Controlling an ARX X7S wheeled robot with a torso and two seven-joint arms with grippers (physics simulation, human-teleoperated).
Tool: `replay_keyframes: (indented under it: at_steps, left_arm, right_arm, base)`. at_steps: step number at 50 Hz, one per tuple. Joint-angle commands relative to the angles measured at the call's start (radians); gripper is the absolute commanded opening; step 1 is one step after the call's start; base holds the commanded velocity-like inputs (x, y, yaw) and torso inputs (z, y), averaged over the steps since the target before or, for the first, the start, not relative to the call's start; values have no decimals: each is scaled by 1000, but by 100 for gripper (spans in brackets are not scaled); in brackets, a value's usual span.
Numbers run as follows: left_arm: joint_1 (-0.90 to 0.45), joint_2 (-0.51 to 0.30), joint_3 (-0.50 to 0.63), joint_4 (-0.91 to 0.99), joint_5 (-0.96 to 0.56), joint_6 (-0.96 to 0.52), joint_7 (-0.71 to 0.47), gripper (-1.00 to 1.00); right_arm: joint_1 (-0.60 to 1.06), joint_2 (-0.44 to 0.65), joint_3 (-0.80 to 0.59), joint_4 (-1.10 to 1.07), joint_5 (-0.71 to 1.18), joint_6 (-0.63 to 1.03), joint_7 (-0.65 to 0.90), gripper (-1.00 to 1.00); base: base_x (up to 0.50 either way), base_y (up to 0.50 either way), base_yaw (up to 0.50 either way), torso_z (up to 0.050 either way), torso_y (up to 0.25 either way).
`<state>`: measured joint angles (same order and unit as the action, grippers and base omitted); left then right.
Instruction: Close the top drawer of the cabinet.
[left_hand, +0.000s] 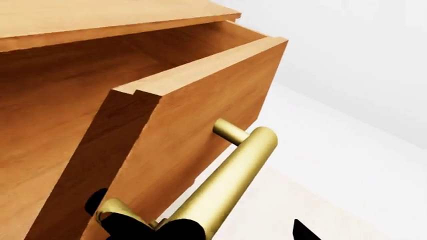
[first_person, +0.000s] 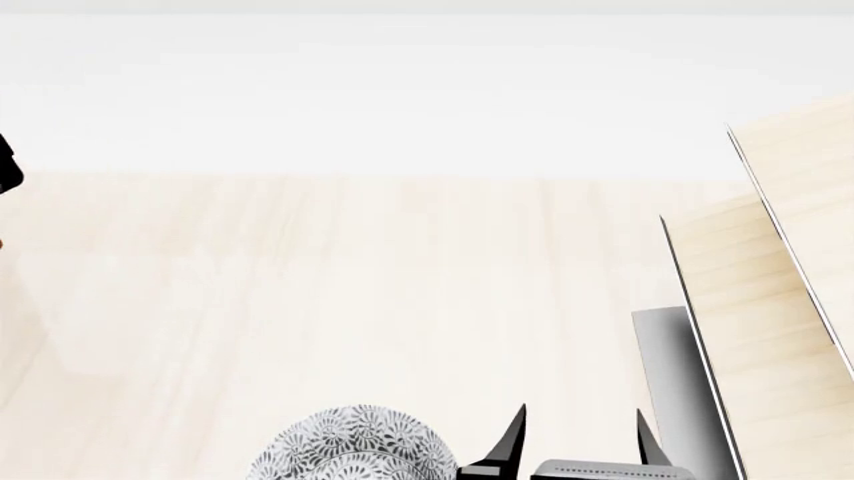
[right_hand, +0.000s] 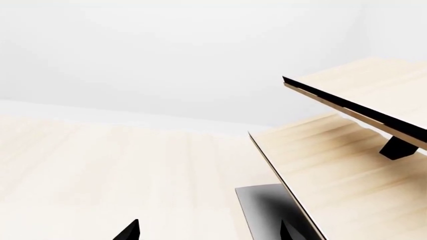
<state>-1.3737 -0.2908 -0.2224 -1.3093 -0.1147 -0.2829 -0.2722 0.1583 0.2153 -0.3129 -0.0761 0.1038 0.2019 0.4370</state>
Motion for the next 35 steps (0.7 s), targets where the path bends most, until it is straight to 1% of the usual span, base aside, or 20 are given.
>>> replay_keyframes:
  at_steps: [1,21,35]
  left_arm:
    - [-79,-82,54,1,112,11,-65,100]
    - [-101,-122,32,1,112,6,-83,100]
    - [-119,-185,20,1,116,7,-111,100]
  right_arm:
    - [-2,3,-4,20,9,-4,3,100]
    - [-5,9,-12,16,15,0,12,100]
    - [-2,11,-18,23,17,0,17,100]
  base:
    - [0,0,0,0,10]
    - [0,0,1,1,3]
    - [0,0,2,1,3]
